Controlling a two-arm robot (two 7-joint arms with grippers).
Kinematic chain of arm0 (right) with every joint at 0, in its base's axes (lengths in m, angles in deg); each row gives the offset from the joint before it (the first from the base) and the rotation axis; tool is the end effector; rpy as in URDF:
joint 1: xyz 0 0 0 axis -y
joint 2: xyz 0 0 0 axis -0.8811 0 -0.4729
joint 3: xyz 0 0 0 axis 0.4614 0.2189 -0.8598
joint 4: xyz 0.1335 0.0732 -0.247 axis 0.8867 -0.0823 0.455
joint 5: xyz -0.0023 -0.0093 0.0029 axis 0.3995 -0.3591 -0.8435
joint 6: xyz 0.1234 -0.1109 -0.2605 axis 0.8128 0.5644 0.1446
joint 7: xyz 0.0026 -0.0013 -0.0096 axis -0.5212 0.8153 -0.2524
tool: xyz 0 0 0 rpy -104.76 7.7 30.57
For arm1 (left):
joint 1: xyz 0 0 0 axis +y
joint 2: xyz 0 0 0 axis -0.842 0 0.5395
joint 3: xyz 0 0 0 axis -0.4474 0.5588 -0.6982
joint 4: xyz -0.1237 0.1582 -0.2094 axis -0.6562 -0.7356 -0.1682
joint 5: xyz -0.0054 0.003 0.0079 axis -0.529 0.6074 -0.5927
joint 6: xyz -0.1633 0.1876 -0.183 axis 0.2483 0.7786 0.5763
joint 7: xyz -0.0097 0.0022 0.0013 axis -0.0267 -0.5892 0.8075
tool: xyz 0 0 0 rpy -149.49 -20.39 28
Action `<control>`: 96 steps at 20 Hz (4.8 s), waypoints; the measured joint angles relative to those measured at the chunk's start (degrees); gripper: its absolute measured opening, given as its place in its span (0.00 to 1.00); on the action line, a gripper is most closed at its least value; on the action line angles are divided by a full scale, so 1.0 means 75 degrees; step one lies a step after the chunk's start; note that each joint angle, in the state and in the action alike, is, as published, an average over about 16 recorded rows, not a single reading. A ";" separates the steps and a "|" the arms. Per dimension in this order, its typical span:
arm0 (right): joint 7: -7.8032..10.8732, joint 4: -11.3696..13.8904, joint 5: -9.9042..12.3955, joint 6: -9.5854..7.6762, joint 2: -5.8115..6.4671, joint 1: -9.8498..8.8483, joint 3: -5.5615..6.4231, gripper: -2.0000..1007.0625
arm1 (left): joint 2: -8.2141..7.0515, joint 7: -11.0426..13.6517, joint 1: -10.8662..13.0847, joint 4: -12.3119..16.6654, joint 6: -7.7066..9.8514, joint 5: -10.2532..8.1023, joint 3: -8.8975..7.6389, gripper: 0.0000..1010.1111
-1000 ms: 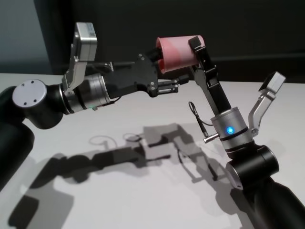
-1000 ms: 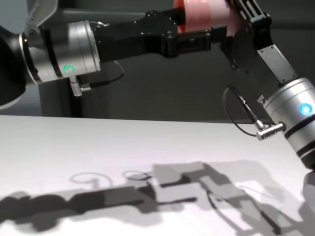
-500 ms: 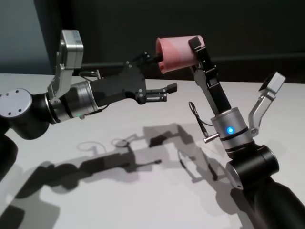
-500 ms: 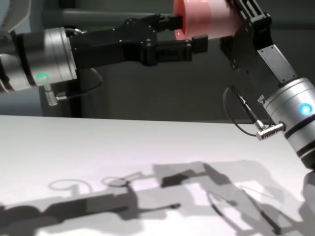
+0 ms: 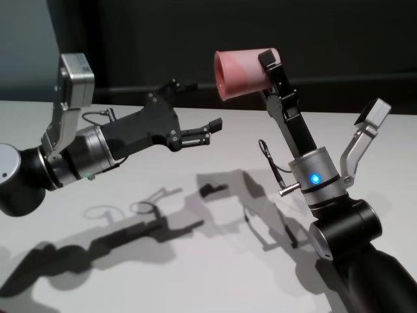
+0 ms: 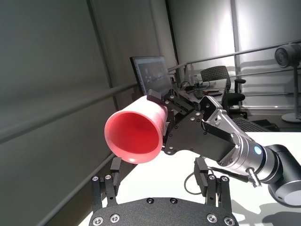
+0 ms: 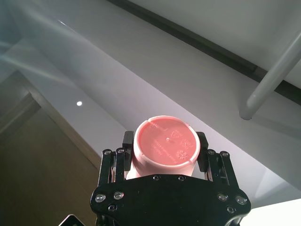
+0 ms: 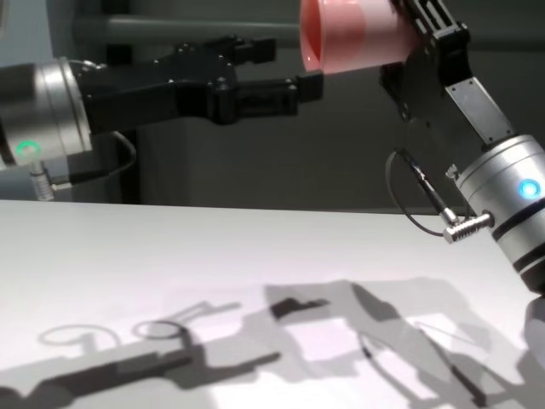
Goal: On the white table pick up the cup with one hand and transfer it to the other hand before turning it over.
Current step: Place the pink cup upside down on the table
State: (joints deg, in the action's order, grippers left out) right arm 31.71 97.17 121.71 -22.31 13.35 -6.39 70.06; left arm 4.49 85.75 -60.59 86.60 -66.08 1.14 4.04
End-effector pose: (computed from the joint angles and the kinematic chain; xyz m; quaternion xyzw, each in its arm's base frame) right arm 0.4248 0.0711 -0.3070 0.4930 0.3445 -0.1971 0.7743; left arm 0.4279 0.0330 -0.2227 -0.0149 -0.1107 0.2144 0.9703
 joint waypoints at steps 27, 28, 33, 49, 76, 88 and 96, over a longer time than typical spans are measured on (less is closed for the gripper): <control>-0.0001 0.0000 0.0001 0.0000 0.0000 0.0000 0.0000 0.75 | 0.0191 -0.4617 0.3369 0.1923 0.0220 0.1174 -0.1731 0.99; -0.0001 0.0000 0.0001 0.0000 0.0000 0.0000 0.0000 0.75 | 0.0233 -0.4726 0.3470 0.1957 0.0222 0.1206 -0.1779 0.99; -0.0001 0.0000 0.0001 0.0000 0.0000 0.0000 0.0000 0.75 | 0.0475 -0.5140 0.3937 0.2071 0.0173 0.1268 -0.2022 0.99; -0.0001 0.0000 0.0001 0.0001 0.0000 0.0000 0.0000 0.75 | 0.0996 -0.4939 0.4473 0.1875 -0.0587 0.0921 -0.2393 0.99; -0.1035 0.0167 -0.3375 0.1584 0.1506 0.0496 -0.1774 0.75 | 0.0980 -0.4960 0.4428 0.1858 -0.0573 0.0897 -0.2364 0.99; -0.1966 0.0020 -0.5658 0.1854 0.1907 0.0922 -0.2621 0.75 | 0.0977 -0.4964 0.4423 0.1858 -0.0566 0.0898 -0.2360 0.99; -0.2450 -0.0131 -0.6517 0.1671 0.1978 0.1050 -0.2833 0.75 | 0.0977 -0.4963 0.4423 0.1858 -0.0565 0.0898 -0.2360 0.99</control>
State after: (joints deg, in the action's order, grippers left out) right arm 13.34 96.19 72.83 -9.78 28.19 1.48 48.81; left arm 11.81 48.53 -27.42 100.53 -70.31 7.88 -13.65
